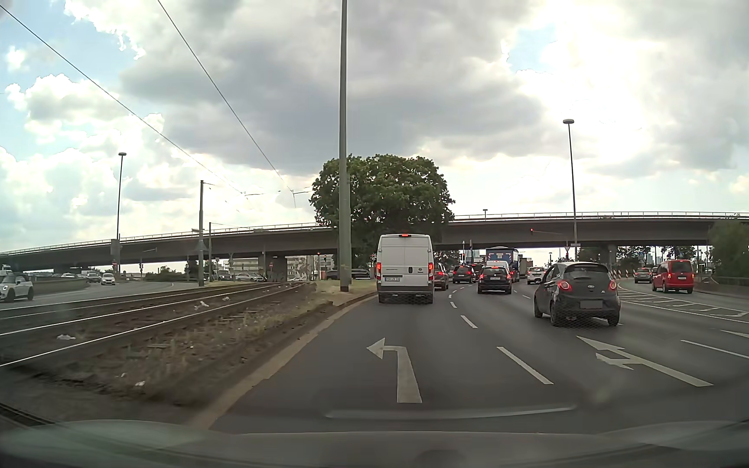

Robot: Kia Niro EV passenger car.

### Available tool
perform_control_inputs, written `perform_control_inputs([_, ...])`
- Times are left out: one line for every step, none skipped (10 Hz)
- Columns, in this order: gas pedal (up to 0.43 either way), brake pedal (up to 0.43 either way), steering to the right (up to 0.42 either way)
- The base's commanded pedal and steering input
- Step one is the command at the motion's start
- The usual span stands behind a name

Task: Follow the waypoints while adhering to traffic rules and regulations

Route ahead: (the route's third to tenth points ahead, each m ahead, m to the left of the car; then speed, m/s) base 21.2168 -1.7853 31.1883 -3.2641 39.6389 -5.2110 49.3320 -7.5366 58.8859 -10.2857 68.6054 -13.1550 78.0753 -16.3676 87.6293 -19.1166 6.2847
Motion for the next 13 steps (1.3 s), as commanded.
perform_control_inputs([0.000,0.037,0.000])
perform_control_inputs([0.000,0.037,0.000])
perform_control_inputs([0.000,0.037,0.000])
perform_control_inputs([0.000,0.037,0.003])
perform_control_inputs([0.000,0.037,0.003])
perform_control_inputs([0.000,0.037,0.003])
perform_control_inputs([0.000,0.030,0.004])
perform_control_inputs([0.000,0.037,0.004])
perform_control_inputs([0.000,0.037,0.004])
perform_control_inputs([0.000,0.037,0.004])
perform_control_inputs([0.000,0.037,0.004])
perform_control_inputs([0.000,0.037,0.004])
perform_control_inputs([0.000,0.055,0.004])
